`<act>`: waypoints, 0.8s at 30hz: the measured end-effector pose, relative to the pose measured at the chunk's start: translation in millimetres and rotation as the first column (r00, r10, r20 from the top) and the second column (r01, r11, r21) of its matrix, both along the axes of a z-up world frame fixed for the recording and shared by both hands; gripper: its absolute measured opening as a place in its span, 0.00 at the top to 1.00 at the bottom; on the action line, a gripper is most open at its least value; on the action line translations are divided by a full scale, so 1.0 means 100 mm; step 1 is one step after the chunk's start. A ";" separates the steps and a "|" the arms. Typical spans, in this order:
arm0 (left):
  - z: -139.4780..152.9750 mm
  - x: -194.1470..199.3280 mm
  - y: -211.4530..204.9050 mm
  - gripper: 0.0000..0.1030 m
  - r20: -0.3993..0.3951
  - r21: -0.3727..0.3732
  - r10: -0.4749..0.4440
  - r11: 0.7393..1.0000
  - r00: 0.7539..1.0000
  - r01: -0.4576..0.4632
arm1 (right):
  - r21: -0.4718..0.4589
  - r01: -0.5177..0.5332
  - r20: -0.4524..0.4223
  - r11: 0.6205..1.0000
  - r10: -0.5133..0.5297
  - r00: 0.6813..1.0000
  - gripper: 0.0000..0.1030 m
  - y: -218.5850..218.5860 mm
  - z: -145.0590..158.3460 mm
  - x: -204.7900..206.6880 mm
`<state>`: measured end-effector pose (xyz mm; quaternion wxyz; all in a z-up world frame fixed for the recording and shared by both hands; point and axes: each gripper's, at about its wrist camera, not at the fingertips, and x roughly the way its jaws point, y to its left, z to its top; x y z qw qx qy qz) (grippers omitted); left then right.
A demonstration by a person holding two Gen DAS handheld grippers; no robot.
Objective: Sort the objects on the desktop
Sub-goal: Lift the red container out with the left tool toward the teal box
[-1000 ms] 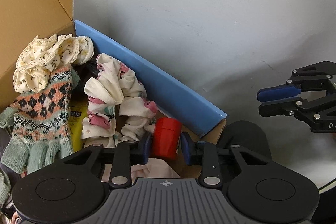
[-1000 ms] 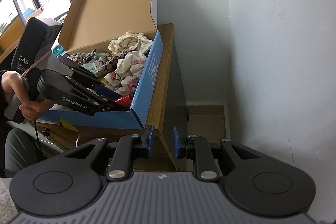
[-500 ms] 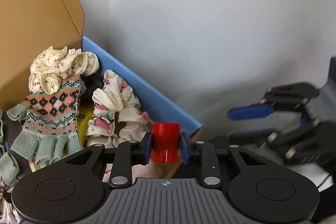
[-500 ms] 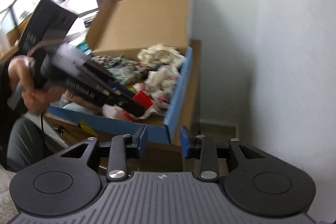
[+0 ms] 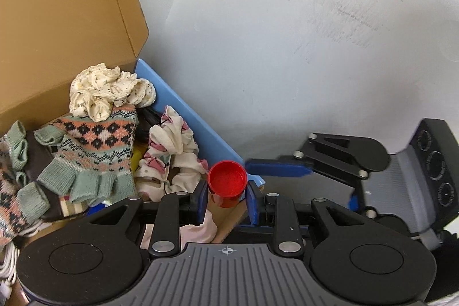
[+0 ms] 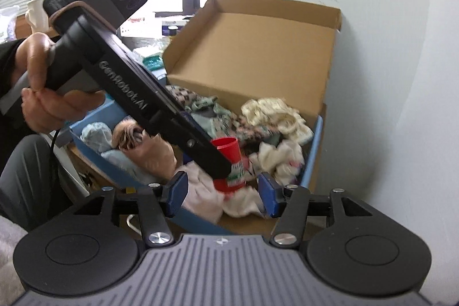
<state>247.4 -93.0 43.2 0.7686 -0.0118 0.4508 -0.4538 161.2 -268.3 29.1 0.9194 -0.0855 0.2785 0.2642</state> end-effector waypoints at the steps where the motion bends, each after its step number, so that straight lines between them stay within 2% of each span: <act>1: 0.00 0.00 0.03 0.70 0.001 -0.005 0.005 1.000 1.000 -0.005 | -0.010 -0.010 0.004 1.000 0.010 1.000 0.41 0.04 0.00 0.02; 4: 0.01 -0.01 0.12 0.70 0.005 -0.020 0.018 1.000 1.000 -0.018 | -0.042 -0.043 0.019 0.998 0.044 0.999 0.44 0.16 -0.01 0.06; 8: 0.03 -0.01 0.24 0.70 0.010 -0.040 0.037 0.999 0.999 -0.036 | -0.044 -0.077 0.013 0.996 0.078 0.997 0.69 0.27 0.01 0.09; 13: 0.05 -0.02 0.38 0.69 0.016 -0.065 0.060 0.996 0.998 -0.059 | -0.033 -0.096 -0.012 0.995 0.096 0.995 0.69 0.41 0.04 0.14; 16: 0.04 -0.06 0.56 0.62 0.018 -0.082 0.090 0.993 0.996 -0.089 | -0.034 -0.103 -0.023 0.994 0.102 0.994 0.70 0.49 0.06 0.16; 24: 0.03 -0.19 1.07 0.60 0.020 -0.127 0.175 0.977 0.984 -0.171 | -0.046 -0.153 -0.027 0.987 0.152 0.988 0.70 0.83 0.15 0.16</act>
